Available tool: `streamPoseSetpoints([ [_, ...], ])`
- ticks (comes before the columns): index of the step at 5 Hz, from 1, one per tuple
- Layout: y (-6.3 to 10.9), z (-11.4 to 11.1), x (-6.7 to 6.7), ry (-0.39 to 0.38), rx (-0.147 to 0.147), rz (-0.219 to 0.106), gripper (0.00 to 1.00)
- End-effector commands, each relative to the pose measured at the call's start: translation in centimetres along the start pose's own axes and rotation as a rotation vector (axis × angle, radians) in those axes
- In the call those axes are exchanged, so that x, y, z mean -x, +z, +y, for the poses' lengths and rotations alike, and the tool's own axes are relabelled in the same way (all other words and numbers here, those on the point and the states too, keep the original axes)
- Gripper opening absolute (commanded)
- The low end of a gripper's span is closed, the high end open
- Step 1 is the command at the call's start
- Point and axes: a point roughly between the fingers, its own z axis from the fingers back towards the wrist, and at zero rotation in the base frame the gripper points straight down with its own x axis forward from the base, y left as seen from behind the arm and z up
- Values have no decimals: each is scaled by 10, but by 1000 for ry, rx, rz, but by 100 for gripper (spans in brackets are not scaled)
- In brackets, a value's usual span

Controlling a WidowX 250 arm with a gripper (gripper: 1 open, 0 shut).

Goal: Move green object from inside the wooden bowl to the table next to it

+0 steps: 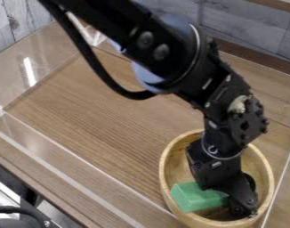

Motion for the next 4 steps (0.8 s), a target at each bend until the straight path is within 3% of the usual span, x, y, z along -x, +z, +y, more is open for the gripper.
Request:
streamPoseSetpoints([
  [1,-2,10,-20,-70,-12,-124,0],
  [2,6,15,-13,-120,1,-151,0],
  [4,34,5,-14,-92,48,-183,0],
])
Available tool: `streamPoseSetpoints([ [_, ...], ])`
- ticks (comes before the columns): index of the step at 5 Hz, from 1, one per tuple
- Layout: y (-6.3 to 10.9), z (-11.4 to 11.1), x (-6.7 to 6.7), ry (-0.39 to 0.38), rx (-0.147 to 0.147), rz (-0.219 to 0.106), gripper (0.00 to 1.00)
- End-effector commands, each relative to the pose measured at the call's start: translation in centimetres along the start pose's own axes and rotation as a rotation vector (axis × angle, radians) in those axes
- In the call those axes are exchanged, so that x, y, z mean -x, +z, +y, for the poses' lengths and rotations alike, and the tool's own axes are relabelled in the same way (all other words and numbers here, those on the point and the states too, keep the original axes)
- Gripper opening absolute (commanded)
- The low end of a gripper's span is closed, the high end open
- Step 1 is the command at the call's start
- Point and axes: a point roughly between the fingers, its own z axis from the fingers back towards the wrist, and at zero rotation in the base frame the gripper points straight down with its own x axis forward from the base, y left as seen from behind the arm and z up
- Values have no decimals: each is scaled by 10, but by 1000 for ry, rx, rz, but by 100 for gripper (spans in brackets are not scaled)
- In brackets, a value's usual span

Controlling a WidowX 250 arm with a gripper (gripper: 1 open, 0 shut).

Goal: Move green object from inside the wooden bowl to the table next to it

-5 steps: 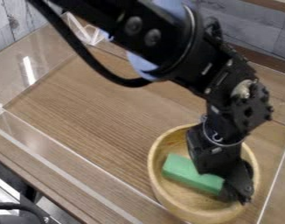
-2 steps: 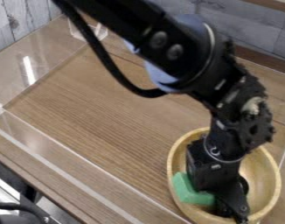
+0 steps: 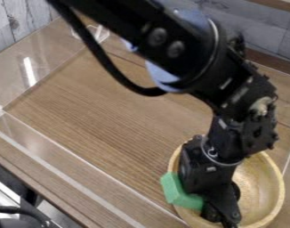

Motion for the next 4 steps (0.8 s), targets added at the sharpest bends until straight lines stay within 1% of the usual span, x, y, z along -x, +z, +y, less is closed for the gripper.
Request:
streamPoseSetpoints([
  [1,20,0,7,-47,27,45,0],
  [2,31,-5,4,-27,11,63,0],
  [3,45,-19,-5,7,-8,87,0],
  [4,47,-37,-9,45,-14,104,0],
])
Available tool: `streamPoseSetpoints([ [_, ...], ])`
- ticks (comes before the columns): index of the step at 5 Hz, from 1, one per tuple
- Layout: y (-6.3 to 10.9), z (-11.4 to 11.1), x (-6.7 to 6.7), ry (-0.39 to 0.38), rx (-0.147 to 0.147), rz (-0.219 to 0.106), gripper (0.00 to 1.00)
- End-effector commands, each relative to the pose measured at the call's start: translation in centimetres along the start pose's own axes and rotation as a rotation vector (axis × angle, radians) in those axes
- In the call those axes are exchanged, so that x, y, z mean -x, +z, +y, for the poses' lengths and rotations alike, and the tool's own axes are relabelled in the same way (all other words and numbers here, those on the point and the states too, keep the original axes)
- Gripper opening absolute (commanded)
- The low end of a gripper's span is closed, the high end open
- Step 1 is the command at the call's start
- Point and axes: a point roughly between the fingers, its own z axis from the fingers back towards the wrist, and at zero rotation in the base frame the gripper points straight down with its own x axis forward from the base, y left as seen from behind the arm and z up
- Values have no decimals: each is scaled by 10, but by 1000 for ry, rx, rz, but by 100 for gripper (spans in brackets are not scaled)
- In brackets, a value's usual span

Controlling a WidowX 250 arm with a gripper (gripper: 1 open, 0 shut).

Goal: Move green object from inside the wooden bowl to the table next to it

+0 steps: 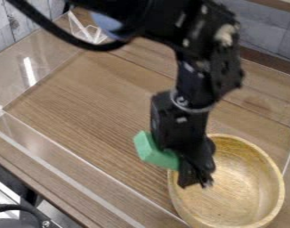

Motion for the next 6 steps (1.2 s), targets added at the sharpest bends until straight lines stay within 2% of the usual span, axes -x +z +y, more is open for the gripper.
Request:
streamPoseSetpoints([
  [1,16,-4,17,83,20,63,0],
  [2,20,-6,22,167,18,63,0],
  [4,23,4,22,238,13,58,0],
  [6,30,-12,21,262,10,54,0],
])
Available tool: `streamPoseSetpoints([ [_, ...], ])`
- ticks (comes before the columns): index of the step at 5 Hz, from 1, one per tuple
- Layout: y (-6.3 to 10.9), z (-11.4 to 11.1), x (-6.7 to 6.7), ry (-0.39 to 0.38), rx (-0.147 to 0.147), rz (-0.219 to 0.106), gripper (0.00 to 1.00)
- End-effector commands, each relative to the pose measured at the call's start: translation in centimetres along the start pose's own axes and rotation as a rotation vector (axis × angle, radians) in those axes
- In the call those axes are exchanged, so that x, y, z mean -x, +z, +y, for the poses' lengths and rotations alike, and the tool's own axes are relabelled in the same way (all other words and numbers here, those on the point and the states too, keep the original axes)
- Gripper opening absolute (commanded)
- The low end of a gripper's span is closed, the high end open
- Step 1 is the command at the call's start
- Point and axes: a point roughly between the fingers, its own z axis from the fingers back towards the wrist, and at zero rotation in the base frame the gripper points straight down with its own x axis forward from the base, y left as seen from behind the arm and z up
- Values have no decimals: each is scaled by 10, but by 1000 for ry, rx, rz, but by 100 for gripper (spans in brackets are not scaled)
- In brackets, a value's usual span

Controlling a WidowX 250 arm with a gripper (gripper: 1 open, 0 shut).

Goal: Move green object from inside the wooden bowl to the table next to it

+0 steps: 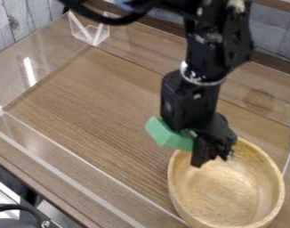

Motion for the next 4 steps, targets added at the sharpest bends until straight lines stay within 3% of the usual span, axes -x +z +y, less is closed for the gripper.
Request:
streamPoseSetpoints([
  [1,23,-3,13,77,1,53,0],
  [2,35,-18,15,169,9,55,0],
  [3,38,-58,4,269,21,52,0],
  [4,36,-52,17,371,-4,60,0],
])
